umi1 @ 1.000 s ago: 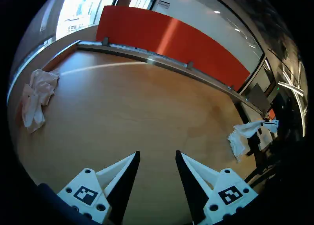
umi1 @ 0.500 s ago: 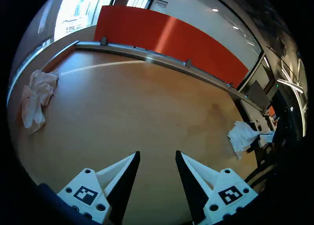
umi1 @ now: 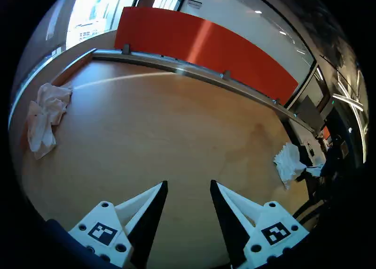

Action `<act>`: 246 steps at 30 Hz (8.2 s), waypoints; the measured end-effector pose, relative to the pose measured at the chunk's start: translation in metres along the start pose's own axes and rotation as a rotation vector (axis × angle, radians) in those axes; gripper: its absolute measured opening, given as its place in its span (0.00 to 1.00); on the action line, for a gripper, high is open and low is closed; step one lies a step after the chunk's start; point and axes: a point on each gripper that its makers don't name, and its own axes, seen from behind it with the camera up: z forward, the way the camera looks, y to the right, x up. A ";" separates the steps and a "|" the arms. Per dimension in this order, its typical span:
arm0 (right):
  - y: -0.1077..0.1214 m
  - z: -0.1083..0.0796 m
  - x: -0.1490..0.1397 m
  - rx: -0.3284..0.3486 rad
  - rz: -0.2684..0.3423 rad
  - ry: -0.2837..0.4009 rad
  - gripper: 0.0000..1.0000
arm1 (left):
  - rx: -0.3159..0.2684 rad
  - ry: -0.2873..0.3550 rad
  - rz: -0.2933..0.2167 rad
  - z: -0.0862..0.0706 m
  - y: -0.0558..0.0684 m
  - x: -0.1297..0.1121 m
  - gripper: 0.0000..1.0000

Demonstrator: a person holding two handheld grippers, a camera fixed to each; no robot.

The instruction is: Fold towel

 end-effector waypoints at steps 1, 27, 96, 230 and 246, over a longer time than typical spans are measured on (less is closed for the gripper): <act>0.000 0.002 -0.002 -0.002 0.003 -0.004 0.02 | 0.001 0.000 0.000 0.000 0.000 0.000 0.66; 0.016 0.032 -0.024 -0.064 0.038 -0.078 0.04 | 0.015 -0.008 -0.001 -0.002 -0.005 -0.006 0.66; -0.046 -0.045 0.098 -0.034 0.187 0.380 1.00 | 0.016 0.108 0.038 -0.008 -0.022 0.039 0.66; -0.232 -0.077 0.233 -0.062 0.156 0.835 1.00 | 0.203 0.849 0.310 0.059 -0.127 0.097 0.66; -0.230 -0.073 0.230 -0.052 0.157 0.835 1.00 | 0.197 0.814 0.299 0.071 -0.131 0.091 0.66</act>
